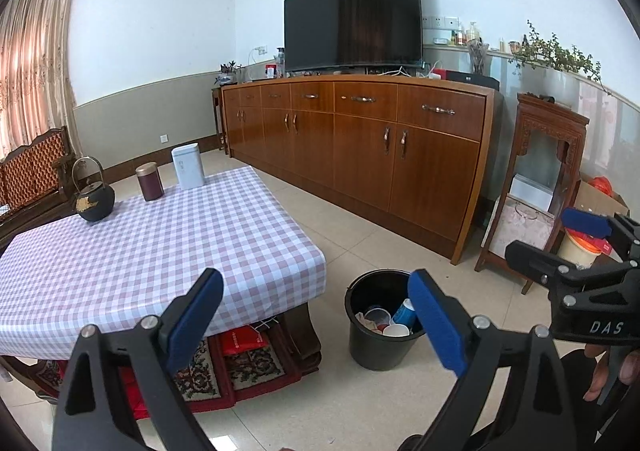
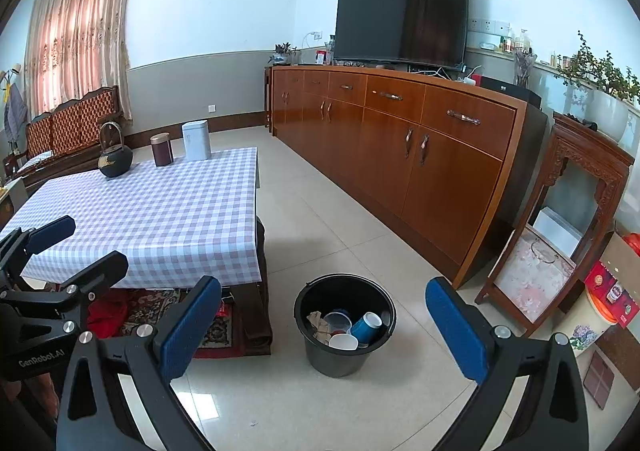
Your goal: Collect trash
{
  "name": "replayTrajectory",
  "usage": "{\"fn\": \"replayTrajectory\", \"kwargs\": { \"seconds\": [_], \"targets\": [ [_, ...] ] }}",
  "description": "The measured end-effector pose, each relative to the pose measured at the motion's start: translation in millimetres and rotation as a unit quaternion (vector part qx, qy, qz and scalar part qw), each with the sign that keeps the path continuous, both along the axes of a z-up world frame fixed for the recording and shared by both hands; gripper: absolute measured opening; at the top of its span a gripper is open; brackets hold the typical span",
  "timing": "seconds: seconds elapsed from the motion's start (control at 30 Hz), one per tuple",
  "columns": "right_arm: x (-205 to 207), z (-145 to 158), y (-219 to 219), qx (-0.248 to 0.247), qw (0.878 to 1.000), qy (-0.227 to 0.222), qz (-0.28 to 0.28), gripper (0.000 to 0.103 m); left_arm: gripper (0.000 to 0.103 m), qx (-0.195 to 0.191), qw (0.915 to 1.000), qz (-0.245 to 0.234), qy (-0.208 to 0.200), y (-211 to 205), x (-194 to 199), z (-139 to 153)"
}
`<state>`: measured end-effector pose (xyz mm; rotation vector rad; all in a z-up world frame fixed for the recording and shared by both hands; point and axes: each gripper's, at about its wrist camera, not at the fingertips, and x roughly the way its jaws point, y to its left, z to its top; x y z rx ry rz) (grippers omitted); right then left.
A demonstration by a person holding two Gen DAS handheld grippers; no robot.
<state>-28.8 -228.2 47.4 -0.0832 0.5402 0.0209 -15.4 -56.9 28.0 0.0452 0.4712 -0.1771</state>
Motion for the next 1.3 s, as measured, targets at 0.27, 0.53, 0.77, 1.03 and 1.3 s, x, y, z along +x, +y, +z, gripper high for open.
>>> {"fn": "replayTrajectory", "kwargs": {
  "seconds": [0.27,0.53,0.77,1.03,1.3],
  "targets": [
    [-3.3,1.6,-1.2,0.0,1.0,-0.004,-0.004,0.103,0.097,-0.001,1.0,0.002,-0.005,-1.2,-2.2,2.8],
    [-5.5,2.5,-0.4,0.0,1.0,-0.006,-0.003,0.103,0.099,-0.004,1.0,0.0,-0.007,-0.7,-3.2,5.7],
    [-6.5,3.2,0.7,-0.001,1.0,-0.007,-0.003,0.103,0.099,-0.005,1.0,0.003,-0.007,0.2,-4.3,6.2],
    [-9.2,4.5,0.4,-0.002,1.0,-0.009,-0.002,0.103,0.1,-0.005,0.9999,0.005,-0.009,2.9,-5.3,6.8],
    [-10.0,5.0,0.3,-0.004,1.0,-0.008,-0.001,0.103,0.1,-0.005,0.9999,0.006,-0.011,2.6,-6.1,6.9]
  ]
}}
